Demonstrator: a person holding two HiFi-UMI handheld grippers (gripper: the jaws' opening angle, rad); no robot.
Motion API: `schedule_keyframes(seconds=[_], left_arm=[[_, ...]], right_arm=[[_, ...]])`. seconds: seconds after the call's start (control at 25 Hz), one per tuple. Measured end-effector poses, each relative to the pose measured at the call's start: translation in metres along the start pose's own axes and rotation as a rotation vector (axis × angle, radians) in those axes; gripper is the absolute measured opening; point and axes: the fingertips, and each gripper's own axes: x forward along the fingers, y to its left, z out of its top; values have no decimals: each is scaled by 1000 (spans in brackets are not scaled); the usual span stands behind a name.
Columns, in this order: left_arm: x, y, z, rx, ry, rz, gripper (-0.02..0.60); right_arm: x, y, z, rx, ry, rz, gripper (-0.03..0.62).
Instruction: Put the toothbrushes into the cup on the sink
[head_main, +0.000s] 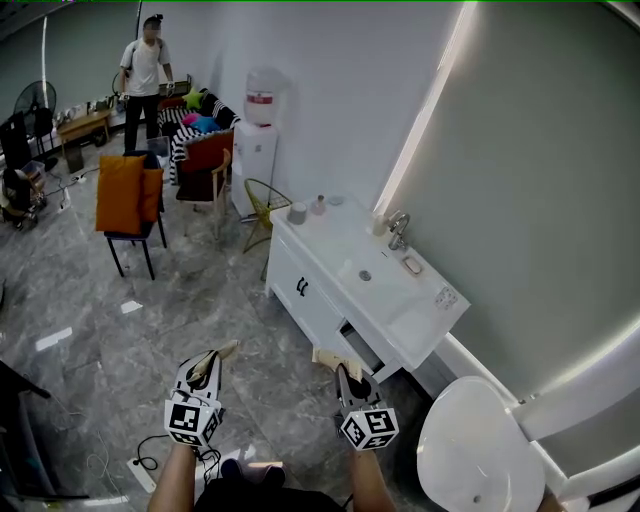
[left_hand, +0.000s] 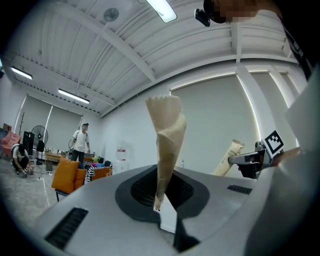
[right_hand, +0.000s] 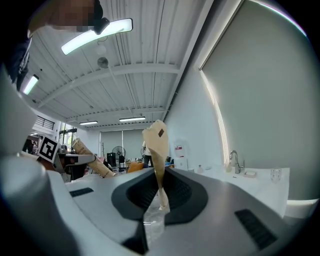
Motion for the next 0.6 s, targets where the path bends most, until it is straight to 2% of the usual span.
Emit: schedule_keyframes(seconds=[0.28,0.6], left_arm=[[-5,-19,1,7,5,7,34],[-6,-21,8,8,-11,16,34]], right_arm=[[-14,-9,-1,12,3,12,48],[-8,-9,6,-11,7,29,48]])
